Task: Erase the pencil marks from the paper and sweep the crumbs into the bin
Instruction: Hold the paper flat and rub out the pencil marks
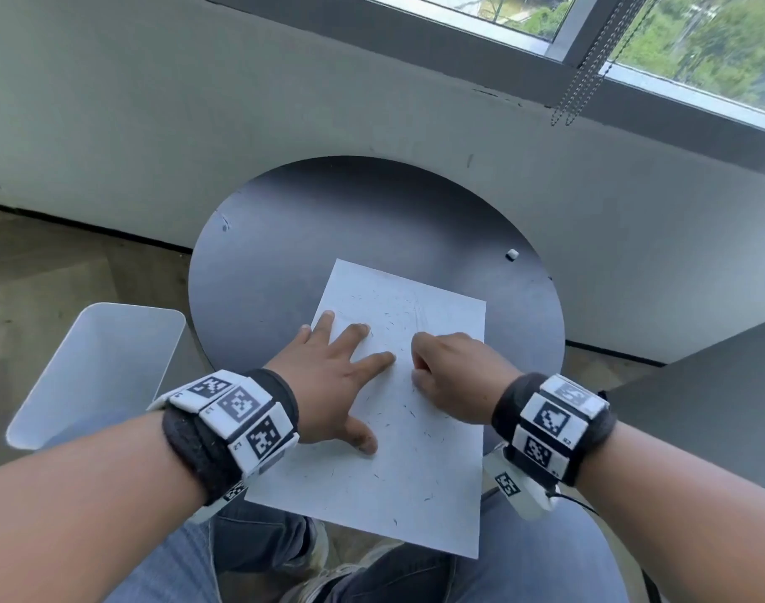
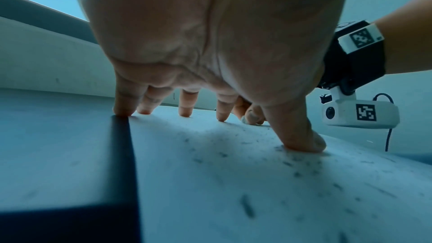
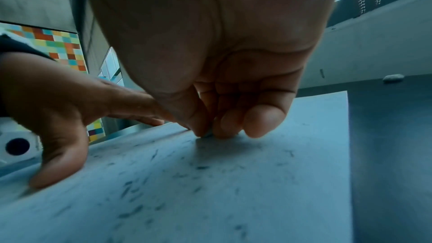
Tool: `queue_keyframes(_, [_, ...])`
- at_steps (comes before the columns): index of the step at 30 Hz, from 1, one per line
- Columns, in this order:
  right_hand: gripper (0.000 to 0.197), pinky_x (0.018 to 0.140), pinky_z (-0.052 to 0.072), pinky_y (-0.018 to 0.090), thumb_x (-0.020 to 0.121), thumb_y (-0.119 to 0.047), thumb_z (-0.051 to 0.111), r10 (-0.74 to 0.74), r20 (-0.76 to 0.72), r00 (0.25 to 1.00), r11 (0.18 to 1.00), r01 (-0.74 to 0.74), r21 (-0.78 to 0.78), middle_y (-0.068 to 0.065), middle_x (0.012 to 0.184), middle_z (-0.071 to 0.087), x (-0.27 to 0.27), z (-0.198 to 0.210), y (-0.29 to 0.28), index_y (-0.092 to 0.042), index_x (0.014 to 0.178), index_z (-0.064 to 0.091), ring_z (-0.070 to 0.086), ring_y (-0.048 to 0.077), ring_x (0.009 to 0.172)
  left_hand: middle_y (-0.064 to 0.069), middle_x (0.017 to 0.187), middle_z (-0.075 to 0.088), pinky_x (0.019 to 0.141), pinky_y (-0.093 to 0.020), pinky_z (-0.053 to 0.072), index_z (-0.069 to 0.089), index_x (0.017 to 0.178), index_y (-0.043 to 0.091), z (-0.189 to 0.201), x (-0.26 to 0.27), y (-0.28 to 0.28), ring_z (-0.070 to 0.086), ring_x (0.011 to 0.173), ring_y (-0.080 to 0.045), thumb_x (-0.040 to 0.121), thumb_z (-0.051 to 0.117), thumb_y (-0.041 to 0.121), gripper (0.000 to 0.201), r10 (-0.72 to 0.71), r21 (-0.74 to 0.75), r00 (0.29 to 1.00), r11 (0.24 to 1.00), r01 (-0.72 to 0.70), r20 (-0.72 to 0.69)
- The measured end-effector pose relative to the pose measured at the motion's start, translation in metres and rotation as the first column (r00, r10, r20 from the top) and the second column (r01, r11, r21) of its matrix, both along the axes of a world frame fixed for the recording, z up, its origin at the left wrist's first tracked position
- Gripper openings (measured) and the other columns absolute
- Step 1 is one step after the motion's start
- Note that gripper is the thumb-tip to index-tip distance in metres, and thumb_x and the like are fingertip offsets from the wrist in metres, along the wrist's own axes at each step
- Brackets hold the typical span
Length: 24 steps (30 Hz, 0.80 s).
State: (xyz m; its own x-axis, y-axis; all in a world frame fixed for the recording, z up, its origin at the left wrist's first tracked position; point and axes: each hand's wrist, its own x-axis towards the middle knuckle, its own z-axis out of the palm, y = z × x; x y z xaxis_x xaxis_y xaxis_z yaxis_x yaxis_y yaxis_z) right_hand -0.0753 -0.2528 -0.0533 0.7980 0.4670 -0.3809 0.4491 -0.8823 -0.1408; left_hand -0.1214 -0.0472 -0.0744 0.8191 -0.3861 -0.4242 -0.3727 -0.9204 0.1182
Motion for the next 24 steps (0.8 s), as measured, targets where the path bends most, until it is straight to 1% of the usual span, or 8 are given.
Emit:
queue_keyframes(3, [0.009, 0.064, 0.04, 0.035, 0.094, -0.026, 0.043, -0.025, 0.031, 0.999, 1.0, 0.024, 0.016, 0.005, 0.09, 0.058, 0.016, -0.002, 0.007, -0.02, 0.09, 0.046, 0.055, 0.029, 0.083, -0.004, 0.168, -0.009, 0.124, -0.058, 0.009, -0.002, 0.159, 0.047, -0.001, 0.001, 0.0, -0.012, 0.152, -0.048, 0.073, 0.053, 0.09, 0.11, -0.007, 0.015, 1.0, 1.0, 0.007, -0.02])
queue_keyframes(6, [0.009, 0.064, 0.039, 0.033, 0.094, -0.023, 0.043, -0.099, 0.117, 0.988, 0.995, 0.098, 0.013, 0.005, 0.094, 0.059, 0.058, -0.005, 0.02, -0.016, 0.093, 0.049, 0.056, 0.029, 0.085, -0.003, 0.168, -0.008, 0.124, -0.058, 0.01, -0.003, 0.158, 0.049, -0.001, 0.001, 0.0, -0.012, 0.151, -0.048, 0.073, 0.053, 0.09, 0.109, -0.011, 0.016, 1.0, 1.0, 0.011, -0.022])
queue_keyframes(11, [0.012, 0.057, 0.038, 0.032, 0.092, -0.016, 0.041, -0.19, 0.146, 0.971, 0.982, 0.19, 0.011, 0.009, 0.095, 0.059, 0.103, -0.004, 0.033, -0.012, 0.096, 0.052, 0.057, 0.03, 0.081, -0.003, 0.167, -0.002, 0.122, -0.058, 0.014, 0.0, 0.157, 0.051, 0.001, 0.002, 0.0, -0.005, 0.15, -0.048, 0.071, 0.054, 0.091, 0.109, -0.015, 0.012, 1.0, 1.0, 0.015, -0.017])
queue_keyframes(14, [0.011, 0.057, 0.039, 0.031, 0.093, -0.019, 0.044, -0.173, 0.109, 0.979, 0.985, 0.174, 0.003, 0.008, 0.093, 0.058, 0.086, 0.001, 0.028, -0.012, 0.095, 0.052, 0.058, 0.03, 0.082, -0.003, 0.164, 0.001, 0.121, -0.059, 0.017, 0.001, 0.155, 0.054, 0.002, 0.002, -0.001, -0.003, 0.149, -0.049, 0.069, 0.056, 0.091, 0.108, -0.015, 0.015, 1.0, 1.0, 0.016, -0.012])
queue_keyframes(17, [0.008, 0.058, 0.038, 0.032, 0.094, -0.023, 0.045, -0.098, 0.032, 0.995, 0.995, 0.098, 0.018, 0.004, 0.089, 0.057, 0.043, 0.002, 0.012, -0.018, 0.088, 0.048, 0.055, 0.027, 0.082, -0.005, 0.162, 0.002, 0.119, -0.061, 0.019, 0.002, 0.155, 0.055, 0.002, 0.003, -0.003, -0.001, 0.147, -0.05, 0.069, 0.058, 0.09, 0.109, -0.02, 0.024, 1.0, 1.0, 0.02, -0.005])
queue_keyframes(20, [0.01, 0.062, 0.042, 0.035, 0.094, -0.026, 0.044, -0.048, -0.046, 0.998, 0.998, 0.049, 0.035, 0.003, 0.086, 0.057, 0.006, -0.001, 0.0, -0.021, 0.085, 0.044, 0.054, 0.027, 0.081, -0.005, 0.164, -0.002, 0.119, -0.063, 0.014, -0.001, 0.157, 0.053, 0.002, 0.003, -0.004, -0.006, 0.148, -0.051, 0.071, 0.058, 0.089, 0.11, -0.014, 0.023, 1.0, 1.0, 0.015, -0.024])
queue_keyframes(22, [0.01, 0.062, 0.044, 0.035, 0.093, -0.026, 0.045, -0.071, -0.053, 0.996, 0.996, 0.074, 0.043, 0.003, 0.086, 0.056, 0.008, -0.001, 0.0, -0.021, 0.085, 0.045, 0.055, 0.027, 0.08, -0.006, 0.165, -0.004, 0.12, -0.064, 0.011, -0.002, 0.157, 0.053, 0.002, 0.003, -0.004, -0.009, 0.149, -0.052, 0.072, 0.057, 0.088, 0.109, -0.01, 0.021, 0.999, 1.0, 0.011, -0.034])
queue_keyframes(24, [0.009, 0.059, 0.041, 0.033, 0.092, -0.025, 0.045, -0.107, -0.014, 0.994, 0.993, 0.108, 0.046, 0.002, 0.088, 0.056, 0.025, -0.001, 0.007, -0.022, 0.083, 0.046, 0.055, 0.026, 0.08, -0.007, 0.165, -0.004, 0.12, -0.064, 0.011, -0.002, 0.157, 0.055, 0.002, 0.002, -0.004, -0.01, 0.149, -0.052, 0.073, 0.057, 0.089, 0.108, -0.016, 0.02, 0.999, 1.0, 0.016, -0.034])
